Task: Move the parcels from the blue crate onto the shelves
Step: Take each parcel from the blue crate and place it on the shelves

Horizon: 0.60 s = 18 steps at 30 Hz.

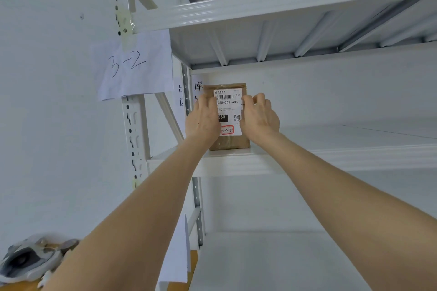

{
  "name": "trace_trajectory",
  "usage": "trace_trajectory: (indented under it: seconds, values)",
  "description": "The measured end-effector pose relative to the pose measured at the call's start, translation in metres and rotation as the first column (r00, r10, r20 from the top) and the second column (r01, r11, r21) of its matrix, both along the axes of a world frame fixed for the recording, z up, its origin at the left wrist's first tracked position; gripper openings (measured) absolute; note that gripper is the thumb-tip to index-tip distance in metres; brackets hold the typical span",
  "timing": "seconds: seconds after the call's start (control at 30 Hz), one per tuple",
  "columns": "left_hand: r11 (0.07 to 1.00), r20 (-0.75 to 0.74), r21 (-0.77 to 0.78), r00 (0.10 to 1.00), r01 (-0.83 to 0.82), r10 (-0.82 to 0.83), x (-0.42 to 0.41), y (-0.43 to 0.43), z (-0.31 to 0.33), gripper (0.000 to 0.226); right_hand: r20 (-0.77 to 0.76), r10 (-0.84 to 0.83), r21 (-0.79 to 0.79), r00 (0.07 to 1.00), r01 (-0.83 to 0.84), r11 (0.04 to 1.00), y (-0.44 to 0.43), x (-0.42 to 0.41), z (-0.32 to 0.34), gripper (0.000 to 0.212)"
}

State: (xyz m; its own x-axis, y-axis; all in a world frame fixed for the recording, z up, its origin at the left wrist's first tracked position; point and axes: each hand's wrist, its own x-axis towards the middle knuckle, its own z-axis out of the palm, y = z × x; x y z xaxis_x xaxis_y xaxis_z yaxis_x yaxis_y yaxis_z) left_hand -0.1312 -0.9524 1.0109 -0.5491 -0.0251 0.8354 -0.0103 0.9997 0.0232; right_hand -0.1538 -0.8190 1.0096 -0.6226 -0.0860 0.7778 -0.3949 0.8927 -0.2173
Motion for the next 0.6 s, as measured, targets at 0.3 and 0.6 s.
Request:
trace_trajectory:
  seconds: [0.3,0.6]
  values:
    - [0.999,0.087,-0.041,0.996,-0.031,0.035,0.035,0.038,-0.044,0.038,-0.016,0.038,0.001,0.999,-0.038,0.999,0.019,0.032,-0.048,0.045]
    - [0.999,0.203,-0.036,0.979,0.007,0.000,0.062,0.096,-0.098,0.044,0.093,0.035,0.025,0.995,-0.037,0.999,0.066,0.059,-0.111,0.047]
